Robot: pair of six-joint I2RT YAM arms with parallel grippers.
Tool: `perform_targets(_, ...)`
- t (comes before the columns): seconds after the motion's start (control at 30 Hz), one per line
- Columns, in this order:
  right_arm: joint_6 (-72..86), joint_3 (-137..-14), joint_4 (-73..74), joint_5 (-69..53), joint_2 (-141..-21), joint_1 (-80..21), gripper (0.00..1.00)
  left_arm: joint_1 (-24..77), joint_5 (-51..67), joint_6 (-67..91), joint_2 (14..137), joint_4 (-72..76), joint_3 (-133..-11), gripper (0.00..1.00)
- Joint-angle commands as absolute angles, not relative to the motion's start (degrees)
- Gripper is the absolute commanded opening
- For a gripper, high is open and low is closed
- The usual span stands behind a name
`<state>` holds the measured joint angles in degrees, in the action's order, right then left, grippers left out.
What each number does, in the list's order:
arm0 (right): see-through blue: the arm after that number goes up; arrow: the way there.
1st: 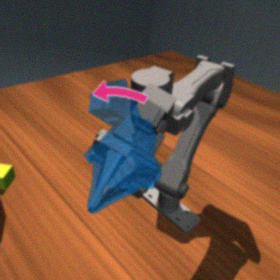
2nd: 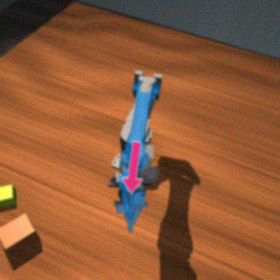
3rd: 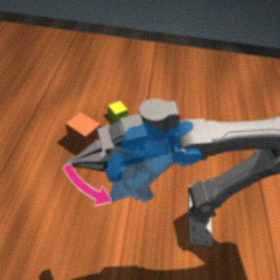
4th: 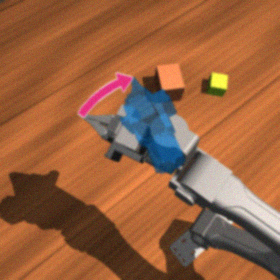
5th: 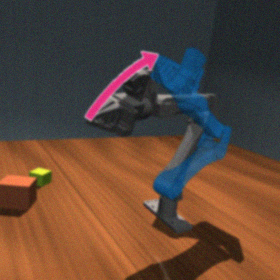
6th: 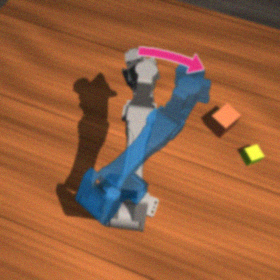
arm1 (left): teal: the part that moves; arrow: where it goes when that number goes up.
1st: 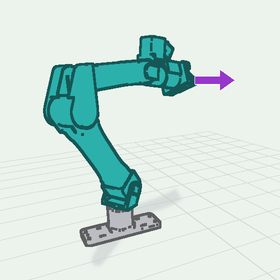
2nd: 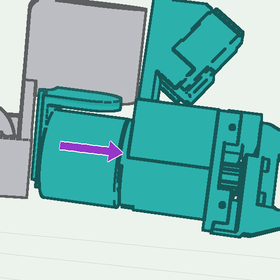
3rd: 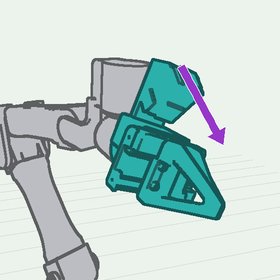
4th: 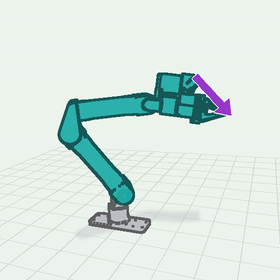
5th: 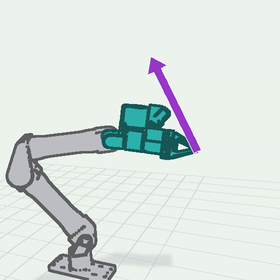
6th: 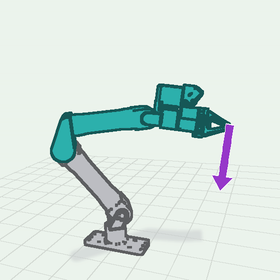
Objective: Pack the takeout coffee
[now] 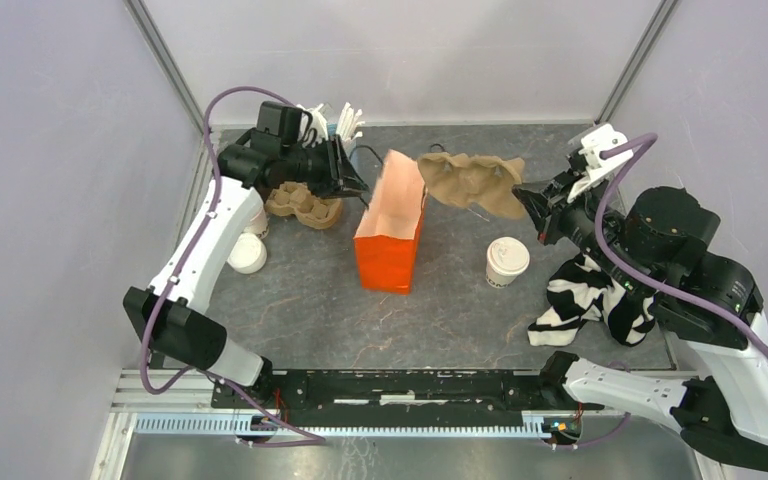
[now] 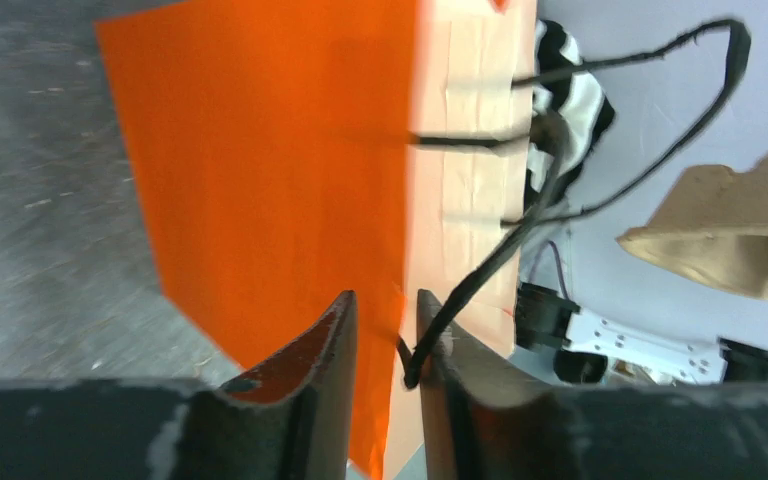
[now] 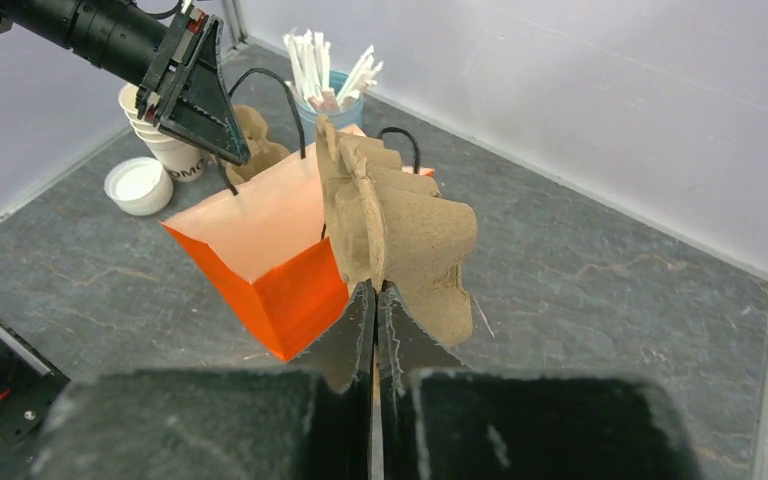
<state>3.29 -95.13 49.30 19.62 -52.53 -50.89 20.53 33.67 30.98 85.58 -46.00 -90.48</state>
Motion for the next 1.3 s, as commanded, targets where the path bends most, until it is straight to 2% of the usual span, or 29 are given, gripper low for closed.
perform_targets(0.0, 3.59, -98.09, 42.35, 17.40, -52.69, -50.98, 0.00, 20.46, 19.75, 29.48, 84.62, -58.16, -100.88, 0.49)
perform_targets(0.13, 4.04, -99.26, 41.32, 17.42, -53.51, -50.99, 0.00, 20.79, 15.99, 39.73, 81.52, -61.33, -102.16, 0.78)
perform_targets(0.2, 3.88, -98.06, 40.59, 18.43, -53.00, -50.98, 0.00, 22.43, 13.13, 45.48, 78.19, -62.40, -99.69, 0.98)
perform_targets(0.23, 3.80, -97.21, 40.06, 19.20, -52.46, -50.98, 0.00, 23.24, 11.72, 48.87, 76.20, -63.01, -98.05, 0.99)
perform_targets(0.43, 4.80, -92.62, 37.31, 21.01, -49.68, -50.97, 0.00, 29.33, 12.61, 80.25, 63.75, -59.37, -82.56, 0.99)
perform_targets(0.63, 5.80, -90.70, 37.16, 22.77, -47.10, -51.01, 0.00, 46.08, 0.36, 99.97, 68.01, -59.55, -84.64, 1.00)
perform_targets(0.73, 5.81, -91.91, 38.21, 23.72, -47.00, -50.93, 0.00, 50.13, -2.79, 105.05, 74.80, -61.69, -88.98, 1.00)
perform_targets(0.87, 6.00, -93.28, 39.02, 24.54, -47.00, -51.00, 0.00, 50.89, -4.48, 109.73, 85.22, -77.27, -101.36, 1.00)
perform_targets(0.97, 6.15, -93.40, 39.44, 24.79, -46.79, -50.99, 0.00, 50.80, -8.39, 111.06, 90.10, -81.95, -107.77, 0.99)
perform_targets(1.1, 6.44, -93.38, 40.40, 25.30, -46.54, -50.98, 0.00, 50.35, -9.21, 114.17, 90.76, -81.06, -106.63, 0.88)
perform_targets(1.27, 6.22, -93.21, 40.74, 26.36, -46.14, -50.95, 0.00, 50.03, -11.80, 116.71, 87.77, -81.83, -104.63, 0.82)
